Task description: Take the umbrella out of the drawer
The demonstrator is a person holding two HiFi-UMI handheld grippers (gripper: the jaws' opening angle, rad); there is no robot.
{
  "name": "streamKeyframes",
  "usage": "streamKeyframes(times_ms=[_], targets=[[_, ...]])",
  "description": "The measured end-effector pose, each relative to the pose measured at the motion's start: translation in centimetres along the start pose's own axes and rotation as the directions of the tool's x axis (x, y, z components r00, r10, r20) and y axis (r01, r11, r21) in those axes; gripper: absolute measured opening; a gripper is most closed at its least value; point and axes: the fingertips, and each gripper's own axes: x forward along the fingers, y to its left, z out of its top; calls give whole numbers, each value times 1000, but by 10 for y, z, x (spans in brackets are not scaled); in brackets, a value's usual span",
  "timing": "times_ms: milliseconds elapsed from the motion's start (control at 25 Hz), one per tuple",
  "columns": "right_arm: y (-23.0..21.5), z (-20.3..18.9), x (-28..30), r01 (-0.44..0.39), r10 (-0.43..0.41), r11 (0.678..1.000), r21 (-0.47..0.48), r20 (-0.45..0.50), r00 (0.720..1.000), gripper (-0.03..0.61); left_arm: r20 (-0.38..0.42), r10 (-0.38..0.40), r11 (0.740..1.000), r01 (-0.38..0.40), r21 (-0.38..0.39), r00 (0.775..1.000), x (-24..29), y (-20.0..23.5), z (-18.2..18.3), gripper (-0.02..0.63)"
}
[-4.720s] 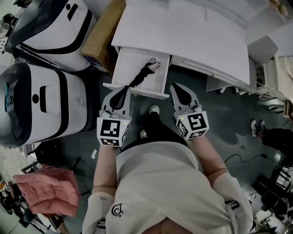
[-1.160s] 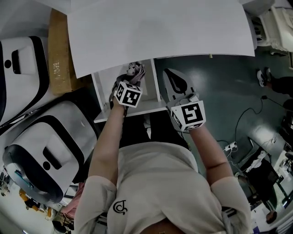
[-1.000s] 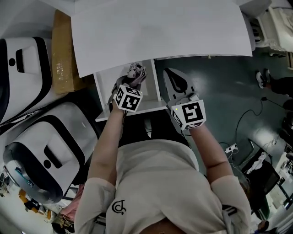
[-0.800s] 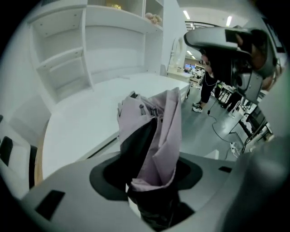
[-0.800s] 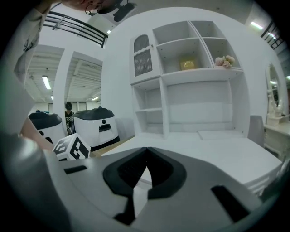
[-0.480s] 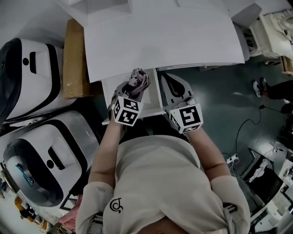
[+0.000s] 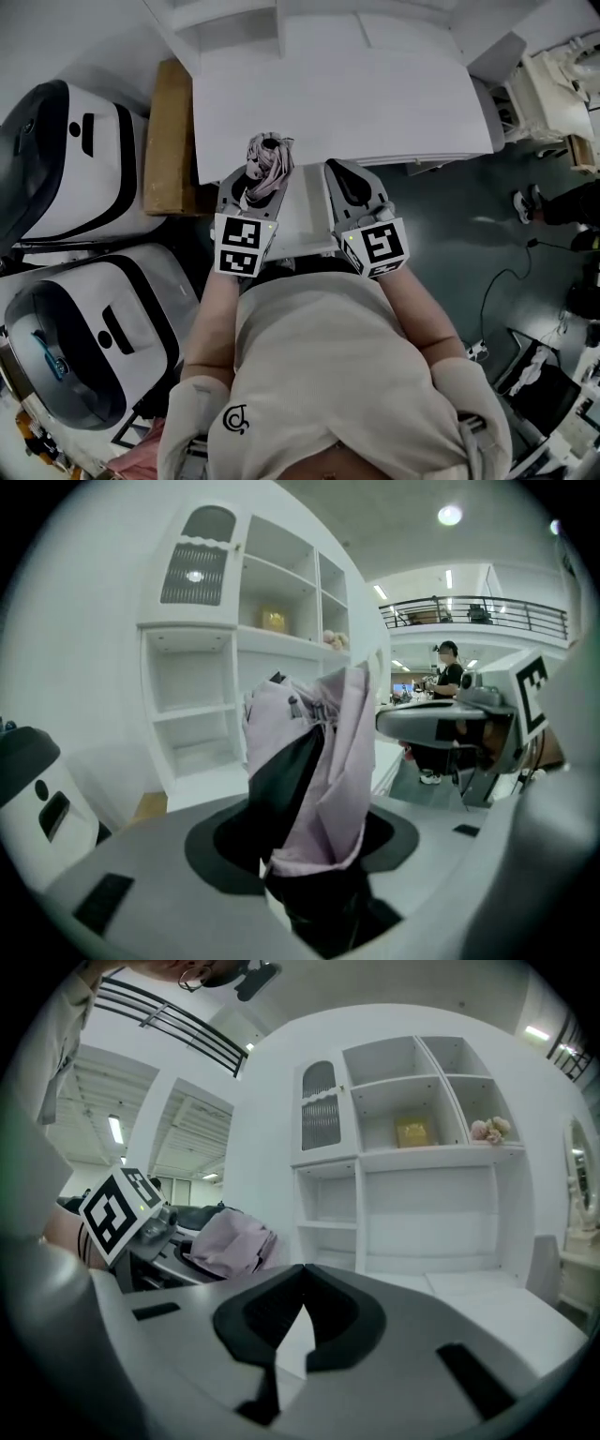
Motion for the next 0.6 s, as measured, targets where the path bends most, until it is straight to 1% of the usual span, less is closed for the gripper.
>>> streamKeyframes(times_ms=[120,240,360,480,600], targets=[[6,13,3,-28,29,999,-20,23,999,6,79,37,999,-37,5,996,-18,10,21,241],[13,22,4,-56,57,998,-27,44,997,6,164,74,997,-71,-27,984,-39,21,35,241],[15,34,5,-66,70,997,-51,66,995,6,242,120,992,-108,-64,963,-56,33,48,241],[15,42,5,-72,77,996,-60,80,994,5,310,161,986,-137,-100,937,-70,44,58,241],[17,49,5,-73,80,994,-77,91,993,5,358,193,978,-149,-146,914,-80,58,63,241]])
